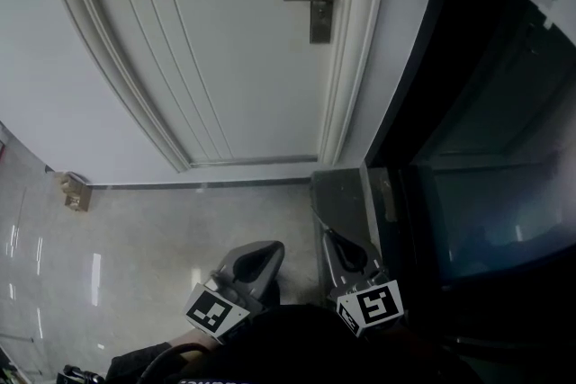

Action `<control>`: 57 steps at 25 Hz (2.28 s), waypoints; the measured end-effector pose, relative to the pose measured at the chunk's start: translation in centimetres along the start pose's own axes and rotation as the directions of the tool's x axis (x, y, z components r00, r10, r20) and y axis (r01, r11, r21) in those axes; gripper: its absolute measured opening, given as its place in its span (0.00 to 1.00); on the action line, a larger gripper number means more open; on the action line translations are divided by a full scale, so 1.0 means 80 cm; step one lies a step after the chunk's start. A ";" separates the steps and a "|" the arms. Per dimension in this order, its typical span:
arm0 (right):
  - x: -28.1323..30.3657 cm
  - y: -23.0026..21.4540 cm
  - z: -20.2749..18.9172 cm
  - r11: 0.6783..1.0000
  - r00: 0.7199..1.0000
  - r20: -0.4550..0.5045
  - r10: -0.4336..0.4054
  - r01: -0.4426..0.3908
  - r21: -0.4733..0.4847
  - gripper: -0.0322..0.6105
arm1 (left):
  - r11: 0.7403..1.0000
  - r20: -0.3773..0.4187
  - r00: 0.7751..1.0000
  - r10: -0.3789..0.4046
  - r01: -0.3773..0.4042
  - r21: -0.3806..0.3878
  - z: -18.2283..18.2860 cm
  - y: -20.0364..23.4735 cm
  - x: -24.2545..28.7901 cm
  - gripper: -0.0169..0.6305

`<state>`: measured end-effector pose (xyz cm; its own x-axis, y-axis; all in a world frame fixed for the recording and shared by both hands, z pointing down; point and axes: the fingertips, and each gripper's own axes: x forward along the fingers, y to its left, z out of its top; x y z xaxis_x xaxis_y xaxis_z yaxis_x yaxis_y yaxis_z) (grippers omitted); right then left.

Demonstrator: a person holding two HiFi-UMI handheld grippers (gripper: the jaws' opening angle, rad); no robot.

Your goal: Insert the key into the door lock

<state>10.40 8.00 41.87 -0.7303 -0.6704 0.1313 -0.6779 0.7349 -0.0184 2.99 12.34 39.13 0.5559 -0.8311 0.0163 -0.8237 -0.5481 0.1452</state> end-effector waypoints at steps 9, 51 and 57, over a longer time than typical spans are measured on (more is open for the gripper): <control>0.101 -0.022 0.027 0.996 0.997 -0.010 -0.077 0.077 -0.036 0.07 | 0.998 0.025 0.998 -0.057 0.058 -0.012 0.024 0.112 0.038 0.06; 0.392 -0.289 0.131 0.970 0.989 0.082 -0.126 0.140 -0.200 0.07 | 0.983 0.072 0.996 0.054 -0.066 0.170 0.143 0.406 0.287 0.06; 0.408 -0.328 0.140 0.969 0.991 0.088 -0.100 0.117 -0.216 0.07 | 0.938 0.141 0.988 0.062 -0.106 0.330 0.207 0.424 0.350 0.06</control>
<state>3.41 -34.33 35.57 -0.6633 -0.7470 0.0451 -0.7244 0.6561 0.2116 -11.20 -31.09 28.14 0.4822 -0.8686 -0.1140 -0.8684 -0.4569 -0.1925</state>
